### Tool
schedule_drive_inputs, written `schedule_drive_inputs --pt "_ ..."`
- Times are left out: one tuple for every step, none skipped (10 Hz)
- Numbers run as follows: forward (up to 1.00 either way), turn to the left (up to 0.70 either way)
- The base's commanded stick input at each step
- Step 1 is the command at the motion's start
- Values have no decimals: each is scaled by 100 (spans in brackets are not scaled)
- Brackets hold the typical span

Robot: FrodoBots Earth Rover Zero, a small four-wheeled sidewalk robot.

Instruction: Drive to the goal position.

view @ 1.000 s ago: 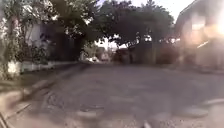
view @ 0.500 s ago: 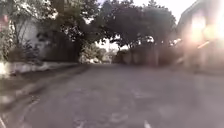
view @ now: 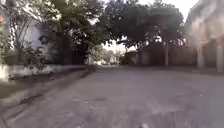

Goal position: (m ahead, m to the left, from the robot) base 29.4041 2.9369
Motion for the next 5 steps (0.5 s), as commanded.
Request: schedule_drive_inputs --pt "100 0" --pt "100 0" --pt "100 0" --pt "100 0" --pt "100 0"
